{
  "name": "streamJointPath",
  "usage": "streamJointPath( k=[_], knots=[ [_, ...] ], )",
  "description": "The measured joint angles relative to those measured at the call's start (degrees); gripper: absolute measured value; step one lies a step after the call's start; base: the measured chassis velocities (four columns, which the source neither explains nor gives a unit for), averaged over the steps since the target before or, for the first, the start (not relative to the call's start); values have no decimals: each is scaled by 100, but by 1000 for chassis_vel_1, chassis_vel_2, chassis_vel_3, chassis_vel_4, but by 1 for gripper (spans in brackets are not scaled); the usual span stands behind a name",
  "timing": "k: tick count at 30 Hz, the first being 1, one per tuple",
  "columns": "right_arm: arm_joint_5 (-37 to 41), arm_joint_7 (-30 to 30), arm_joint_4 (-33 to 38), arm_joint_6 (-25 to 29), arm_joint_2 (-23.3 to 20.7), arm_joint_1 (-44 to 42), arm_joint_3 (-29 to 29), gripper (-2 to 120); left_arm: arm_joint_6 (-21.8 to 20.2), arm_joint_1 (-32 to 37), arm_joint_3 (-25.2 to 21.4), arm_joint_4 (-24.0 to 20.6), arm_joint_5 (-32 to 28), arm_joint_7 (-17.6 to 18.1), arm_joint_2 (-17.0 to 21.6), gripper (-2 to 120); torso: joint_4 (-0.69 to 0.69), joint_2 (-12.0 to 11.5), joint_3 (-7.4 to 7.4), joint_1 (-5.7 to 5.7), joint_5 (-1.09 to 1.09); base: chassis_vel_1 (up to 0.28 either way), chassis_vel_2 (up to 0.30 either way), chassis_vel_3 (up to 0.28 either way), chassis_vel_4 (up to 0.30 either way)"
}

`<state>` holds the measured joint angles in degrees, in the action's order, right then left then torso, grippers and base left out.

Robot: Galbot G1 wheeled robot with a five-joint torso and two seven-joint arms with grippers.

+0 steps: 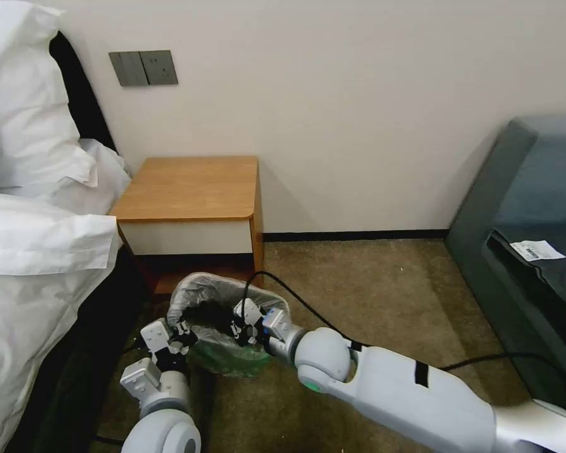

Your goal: Pick up the garbage bag from the table and place it over the trash can.

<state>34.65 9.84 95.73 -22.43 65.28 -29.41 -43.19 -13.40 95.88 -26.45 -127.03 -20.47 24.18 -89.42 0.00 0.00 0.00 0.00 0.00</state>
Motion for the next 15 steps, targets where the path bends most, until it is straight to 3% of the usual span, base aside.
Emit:
streamJointPath(
  k=[15],
  knots=[
    [-165,-160,-1068,13,530,869,-939,0,85,286,461,-95,587,-40,-125,7,0,0,0,0,0,0,0,0,0]
  ],
)
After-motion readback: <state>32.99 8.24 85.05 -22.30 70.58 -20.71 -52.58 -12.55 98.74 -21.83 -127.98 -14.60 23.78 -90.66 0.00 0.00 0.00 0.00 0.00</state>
